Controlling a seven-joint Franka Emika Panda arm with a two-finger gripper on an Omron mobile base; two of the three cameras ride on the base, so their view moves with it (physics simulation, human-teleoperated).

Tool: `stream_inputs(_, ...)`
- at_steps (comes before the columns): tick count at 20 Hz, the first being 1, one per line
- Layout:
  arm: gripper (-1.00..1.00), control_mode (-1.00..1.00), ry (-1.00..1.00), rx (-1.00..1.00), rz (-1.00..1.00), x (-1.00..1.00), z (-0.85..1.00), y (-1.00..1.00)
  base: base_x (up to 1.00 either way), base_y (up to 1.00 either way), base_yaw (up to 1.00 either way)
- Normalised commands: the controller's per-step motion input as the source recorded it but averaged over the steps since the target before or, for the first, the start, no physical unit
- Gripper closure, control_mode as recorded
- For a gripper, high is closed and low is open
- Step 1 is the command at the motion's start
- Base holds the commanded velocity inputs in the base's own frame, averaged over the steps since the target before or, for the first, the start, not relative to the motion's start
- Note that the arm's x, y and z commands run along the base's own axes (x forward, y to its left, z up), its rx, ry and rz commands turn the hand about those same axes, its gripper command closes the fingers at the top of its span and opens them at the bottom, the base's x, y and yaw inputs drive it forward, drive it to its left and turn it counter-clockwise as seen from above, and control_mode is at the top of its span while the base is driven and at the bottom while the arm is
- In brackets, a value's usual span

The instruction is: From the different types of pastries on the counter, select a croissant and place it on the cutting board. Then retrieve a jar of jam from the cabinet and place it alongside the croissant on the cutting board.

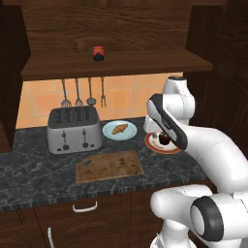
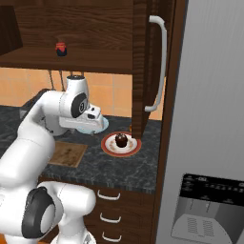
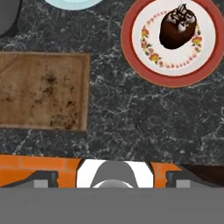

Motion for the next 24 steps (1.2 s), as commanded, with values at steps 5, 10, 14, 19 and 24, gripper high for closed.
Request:
stream_inputs(5, -1.0, -1.0, 0.07, 0.06, -0.07, 0.47, -0.32, 0.13, 0.0, 0.0, 0.0)
stream_inputs(10, -1.0, -1.0, 0.02, 0.04, -0.04, 0.71, -0.05, 0.15, 0.0, 0.0, 0.0)
stream_inputs(14, -1.0, -1.0, 0.0, 0.0, -0.02, 0.66, -0.03, 0.25, 0.0, 0.0, 0.0)
stream_inputs(19, -1.0, -1.0, 0.0, 0.0, 0.0, 0.49, -0.12, 0.42, 0.0, 0.0, 0.0)
stream_inputs(24, -1.0, -1.0, 0.0, 0.0, 0.0, 0.39, -0.57, 0.22, 0.0, 0.0, 0.0)
